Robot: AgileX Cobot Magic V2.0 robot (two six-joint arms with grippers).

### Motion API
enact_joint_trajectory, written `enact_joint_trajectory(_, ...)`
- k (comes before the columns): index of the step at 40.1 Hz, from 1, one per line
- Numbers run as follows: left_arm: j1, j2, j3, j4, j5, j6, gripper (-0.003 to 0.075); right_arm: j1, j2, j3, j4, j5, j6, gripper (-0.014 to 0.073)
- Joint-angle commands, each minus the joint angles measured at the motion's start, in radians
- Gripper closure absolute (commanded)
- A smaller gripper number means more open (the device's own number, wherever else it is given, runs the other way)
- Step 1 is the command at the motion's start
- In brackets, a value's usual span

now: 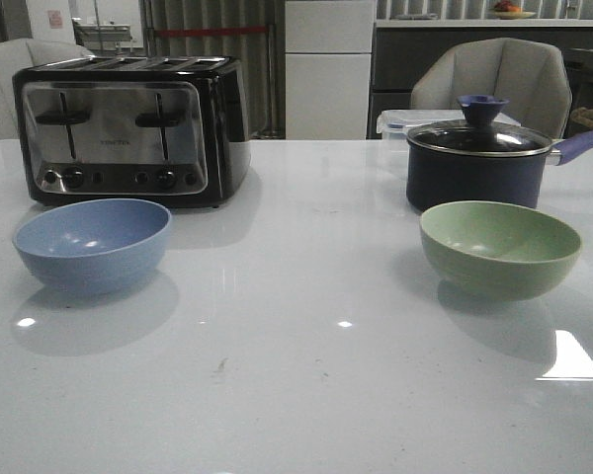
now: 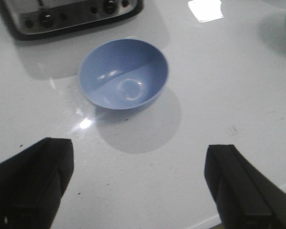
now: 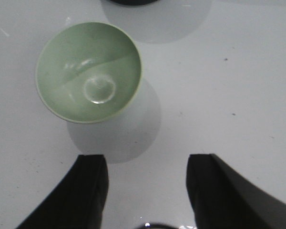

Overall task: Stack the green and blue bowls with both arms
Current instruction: 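Lower the right gripper and grasp the green bowl's rim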

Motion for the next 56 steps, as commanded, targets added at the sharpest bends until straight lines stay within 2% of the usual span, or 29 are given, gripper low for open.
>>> enact_joint_trajectory(1, -0.070, -0.001, -0.028, -0.014, -0.083, 0.011, 0.0104, 0.009, 0.066, -0.094, 0.082, -0.041, -0.067, 0.0110)
enact_joint_trajectory(7, -0.129, -0.001, -0.028, -0.014, -0.083, 0.011, 0.0104, 0.009, 0.218, -0.192, 0.094, -0.035, -0.071, 0.0110)
enact_joint_trajectory(21, -0.133, -0.001, -0.028, -0.014, -0.083, 0.011, 0.0104, 0.009, 0.554, -0.379, 0.057, 0.002, -0.071, 0.0110)
enact_joint_trajectory(37, -0.133, -0.001, -0.028, -0.014, -0.074, 0.011, 0.0104, 0.009, 0.750, -0.444, 0.054, -0.044, -0.071, 0.0118)
enact_joint_trajectory(39, -0.133, -0.001, -0.028, -0.014, -0.074, 0.011, 0.0104, 0.009, 0.754, -0.444, 0.054, -0.045, -0.071, 0.0158)
enact_joint_trajectory(44, -0.133, -0.001, -0.028, -0.014, -0.074, 0.011, 0.0104, 0.009, 0.756, -0.444, 0.054, -0.045, -0.071, 0.0328)
enact_joint_trajectory(49, -0.133, -0.001, -0.028, -0.014, -0.074, 0.011, 0.0104, 0.009, 0.756, -0.444, 0.054, -0.046, -0.071, 0.0448)
enact_joint_trajectory(52, -0.133, -0.001, -0.028, -0.014, -0.074, 0.011, 0.0104, 0.009, 0.756, -0.444, 0.054, -0.046, -0.071, 0.0484)
enact_joint_trajectory(56, -0.133, -0.001, -0.028, -0.014, -0.074, 0.011, 0.0104, 0.009, 0.752, -0.444, 0.054, -0.047, -0.071, 0.0491)
